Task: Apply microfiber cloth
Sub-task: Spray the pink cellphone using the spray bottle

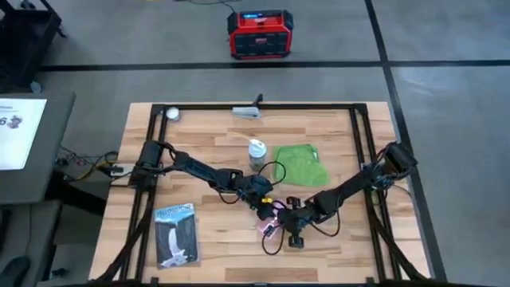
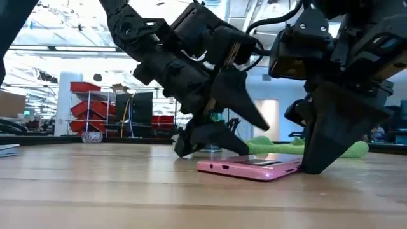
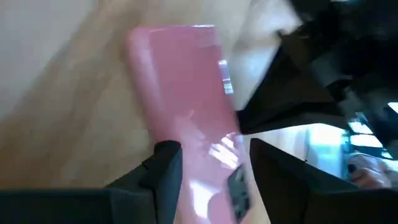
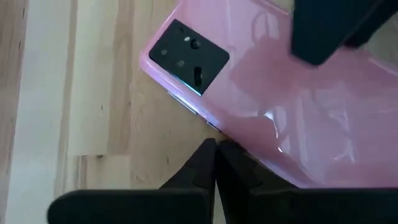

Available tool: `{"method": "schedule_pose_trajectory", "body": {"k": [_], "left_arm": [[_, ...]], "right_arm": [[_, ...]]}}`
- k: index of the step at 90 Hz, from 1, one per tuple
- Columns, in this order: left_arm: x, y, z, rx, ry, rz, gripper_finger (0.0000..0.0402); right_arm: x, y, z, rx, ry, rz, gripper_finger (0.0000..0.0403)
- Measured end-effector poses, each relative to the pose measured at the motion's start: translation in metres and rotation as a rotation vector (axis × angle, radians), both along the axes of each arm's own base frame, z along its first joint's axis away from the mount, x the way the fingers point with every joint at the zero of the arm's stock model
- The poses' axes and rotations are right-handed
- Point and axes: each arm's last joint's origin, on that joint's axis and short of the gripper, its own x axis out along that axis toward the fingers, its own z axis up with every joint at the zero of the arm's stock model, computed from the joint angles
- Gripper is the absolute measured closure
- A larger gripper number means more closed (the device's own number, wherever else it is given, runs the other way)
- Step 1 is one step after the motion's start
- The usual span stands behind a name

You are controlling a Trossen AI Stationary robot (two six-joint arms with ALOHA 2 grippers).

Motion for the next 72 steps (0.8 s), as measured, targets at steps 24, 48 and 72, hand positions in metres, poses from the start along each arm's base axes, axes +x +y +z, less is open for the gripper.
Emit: {"method": "schedule_pose_trajectory", "body": {"k": [24, 48, 72], "left_arm": [[-0.001, -0.001, 0.0, 0.002, 0.002, -0.013, 0.0237], [-0.003, 0.007, 0.024, 0.0, -0.035, -0.025, 0.0237], [-0.016, 0.019, 0.062, 0.131, -0.039, 0.019, 0.0237]], "right_arm": [[0.005, -0.011, 0.0, -0.028, -0.016, -0.023, 0.0403], [0.002, -0.004, 0.0, -0.036, -0.011, -0.021, 0.0403], [0.001, -0.004, 0.0, -0.031, -0.005, -0.018, 0.0403]]}}
